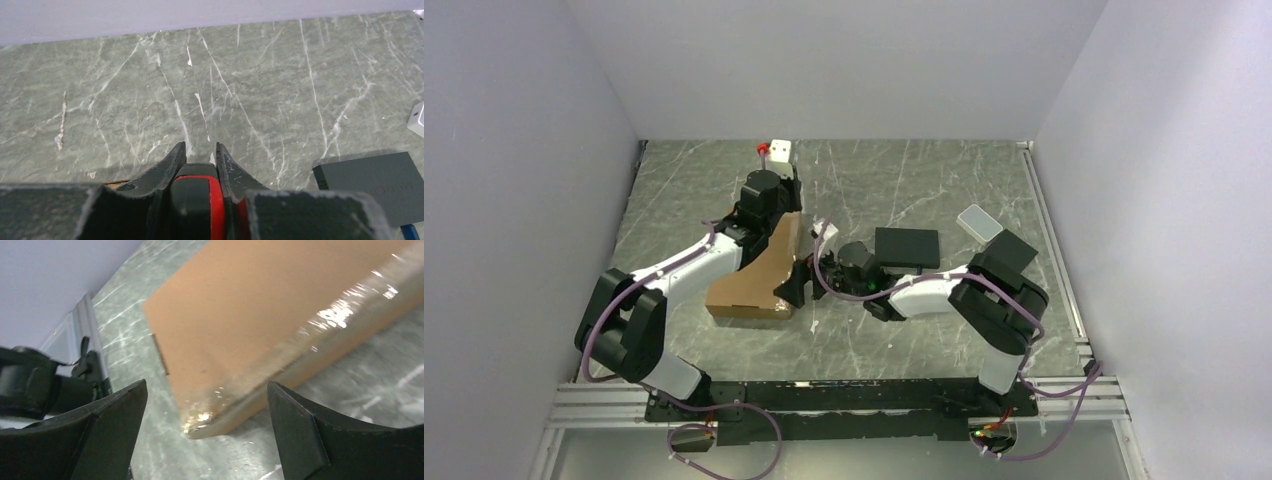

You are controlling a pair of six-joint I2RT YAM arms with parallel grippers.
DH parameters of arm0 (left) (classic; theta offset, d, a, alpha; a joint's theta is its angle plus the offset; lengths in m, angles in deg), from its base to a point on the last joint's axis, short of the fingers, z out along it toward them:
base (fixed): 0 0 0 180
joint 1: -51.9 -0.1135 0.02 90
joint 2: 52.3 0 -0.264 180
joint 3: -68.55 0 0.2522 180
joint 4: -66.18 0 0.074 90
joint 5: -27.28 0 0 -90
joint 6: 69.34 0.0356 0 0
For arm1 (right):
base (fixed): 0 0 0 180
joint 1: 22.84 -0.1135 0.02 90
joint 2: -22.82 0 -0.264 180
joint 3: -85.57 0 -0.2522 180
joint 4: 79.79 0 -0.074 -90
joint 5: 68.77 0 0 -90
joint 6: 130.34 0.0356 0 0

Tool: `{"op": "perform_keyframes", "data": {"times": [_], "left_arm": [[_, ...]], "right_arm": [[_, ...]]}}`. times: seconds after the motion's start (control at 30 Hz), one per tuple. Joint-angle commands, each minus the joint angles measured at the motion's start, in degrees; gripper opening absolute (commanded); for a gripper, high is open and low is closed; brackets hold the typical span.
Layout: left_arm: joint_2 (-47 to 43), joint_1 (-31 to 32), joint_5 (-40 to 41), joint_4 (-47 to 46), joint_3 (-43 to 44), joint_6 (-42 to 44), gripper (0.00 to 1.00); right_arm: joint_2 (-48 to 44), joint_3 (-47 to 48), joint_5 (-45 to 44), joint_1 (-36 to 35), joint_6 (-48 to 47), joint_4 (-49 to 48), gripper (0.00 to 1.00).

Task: Unpack the express box

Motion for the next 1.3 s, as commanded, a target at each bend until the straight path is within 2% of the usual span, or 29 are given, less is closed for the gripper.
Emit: {"op": "perform_keyframes", "data": {"times": [0.0, 0.13, 0.3, 0.57, 1.27], "left_arm": [[1.39, -0.82, -0.91, -2.28, 1.66, -0.11, 0.0], [2.45, -1.04, -1.14, -3.13, 1.97, -0.14, 0.0], [2.73, -1.13, -1.11, -3.98, 1.33, 0.15, 0.0], [3.12, -1.13, -1.67, -4.98, 0.66, -0.39, 0.0], [0.98, -1.11, -0.74, -5.0, -2.7, 0.45, 0.0]], "right_arm": [[3.8, -3.76, -6.54, 1.87, 7.07, -13.96, 0.9], [8.38, -2.62, 0.01, 4.23, 15.53, -17.43, 0.79], [10.87, -1.93, 2.25, 4.71, 20.48, -15.83, 0.71], [15.62, -1.04, 7.09, 4.79, 25.05, -17.38, 0.48], [16.01, -0.77, 7.9, 5.91, 26.51, -15.76, 0.41]]}}
